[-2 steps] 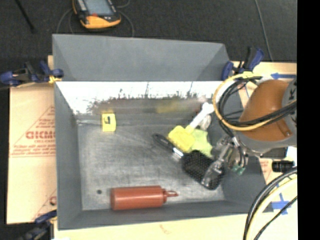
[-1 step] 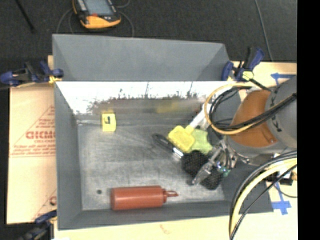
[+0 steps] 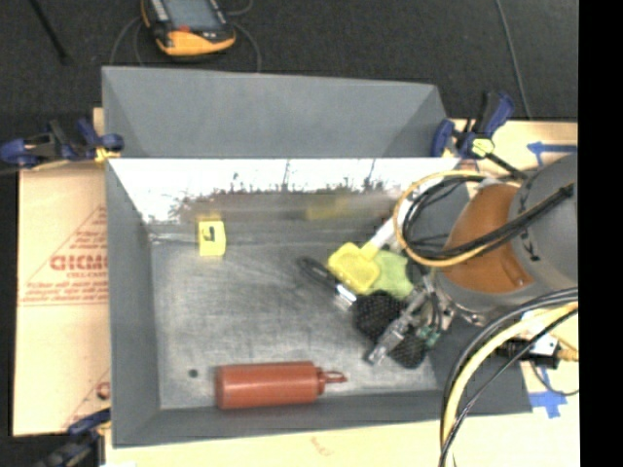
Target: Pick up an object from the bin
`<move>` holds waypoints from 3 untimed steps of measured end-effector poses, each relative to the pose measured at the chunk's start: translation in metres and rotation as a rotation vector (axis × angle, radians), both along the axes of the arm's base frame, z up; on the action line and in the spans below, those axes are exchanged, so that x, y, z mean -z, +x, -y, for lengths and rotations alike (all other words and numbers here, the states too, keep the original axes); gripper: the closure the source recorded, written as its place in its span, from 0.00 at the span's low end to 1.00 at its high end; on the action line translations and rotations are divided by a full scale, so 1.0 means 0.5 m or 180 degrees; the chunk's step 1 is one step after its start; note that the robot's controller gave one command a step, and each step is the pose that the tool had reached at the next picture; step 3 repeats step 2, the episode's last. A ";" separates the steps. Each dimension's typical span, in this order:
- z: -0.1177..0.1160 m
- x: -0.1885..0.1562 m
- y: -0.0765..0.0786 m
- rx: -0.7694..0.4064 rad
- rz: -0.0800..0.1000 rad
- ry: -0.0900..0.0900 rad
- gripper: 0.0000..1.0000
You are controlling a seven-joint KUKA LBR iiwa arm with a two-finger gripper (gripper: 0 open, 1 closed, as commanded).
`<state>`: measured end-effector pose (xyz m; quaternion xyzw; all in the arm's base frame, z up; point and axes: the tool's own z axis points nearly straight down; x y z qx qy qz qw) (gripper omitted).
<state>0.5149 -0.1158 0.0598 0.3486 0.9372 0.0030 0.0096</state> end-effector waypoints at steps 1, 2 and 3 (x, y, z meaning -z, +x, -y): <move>0.000 -0.002 -0.003 0.0020 0.0004 -0.0002 1.00; -0.002 -0.011 -0.004 0.0024 -0.0012 0.0002 1.00; -0.002 -0.011 -0.004 0.0024 -0.0012 0.0002 1.00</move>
Offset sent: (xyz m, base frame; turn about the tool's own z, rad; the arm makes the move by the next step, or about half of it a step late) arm 0.0000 0.0001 0.0310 -0.0001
